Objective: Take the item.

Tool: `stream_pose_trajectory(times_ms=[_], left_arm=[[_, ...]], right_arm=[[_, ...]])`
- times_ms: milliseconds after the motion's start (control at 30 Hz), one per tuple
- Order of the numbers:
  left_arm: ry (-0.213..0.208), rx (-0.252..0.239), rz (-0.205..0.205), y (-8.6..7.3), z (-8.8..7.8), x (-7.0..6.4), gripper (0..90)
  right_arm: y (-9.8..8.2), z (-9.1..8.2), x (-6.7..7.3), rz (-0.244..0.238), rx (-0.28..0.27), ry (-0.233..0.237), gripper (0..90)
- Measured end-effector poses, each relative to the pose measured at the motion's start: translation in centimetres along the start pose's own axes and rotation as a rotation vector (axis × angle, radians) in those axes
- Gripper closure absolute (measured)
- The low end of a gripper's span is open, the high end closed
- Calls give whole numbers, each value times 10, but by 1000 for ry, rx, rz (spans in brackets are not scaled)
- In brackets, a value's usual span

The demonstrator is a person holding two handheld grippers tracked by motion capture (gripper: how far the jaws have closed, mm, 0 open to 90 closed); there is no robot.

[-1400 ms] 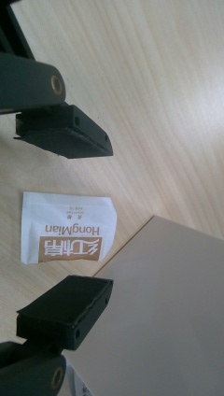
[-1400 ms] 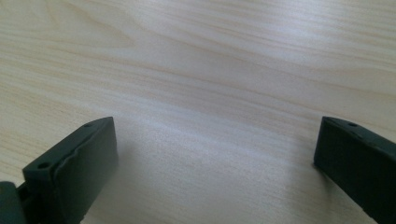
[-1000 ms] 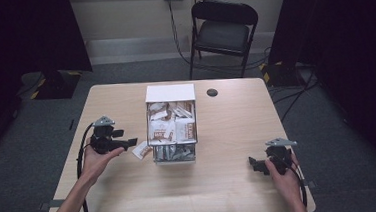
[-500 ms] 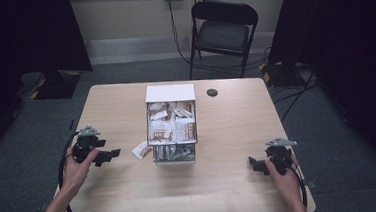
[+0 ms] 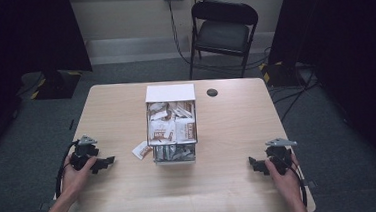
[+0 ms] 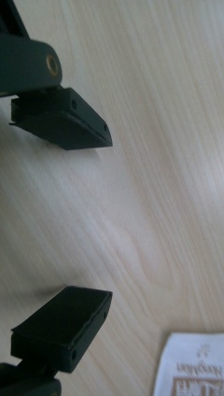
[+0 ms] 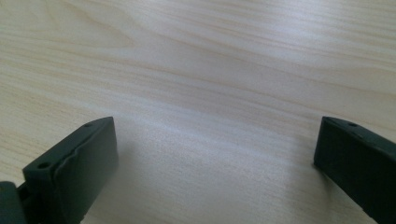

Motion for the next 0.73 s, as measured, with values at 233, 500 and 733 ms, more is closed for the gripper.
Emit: stream_pose_trajectory(times_ms=[233, 500, 733], left_arm=[[15, -87, 7, -13, -1, -5, 105], [41, -77, -8, -15, 1, -5, 19], [54, -73, -22, -15, 0, -5, 0]], right_arm=[[0, 0, 0, -1, -1, 0, 0], [0, 0, 0, -2, -1, 0, 0], [0, 0, 0, -1, -1, 0, 0]])
Point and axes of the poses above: each handheld gripper's, and its own axes: z roughly forward along the jaws, y roughly out of its top, x roughly to its left, the point moved 1 cm from there along z, roughly forward along the jaws, and after that the axes turned 14 degrees about -x, right-handed, at the moved point
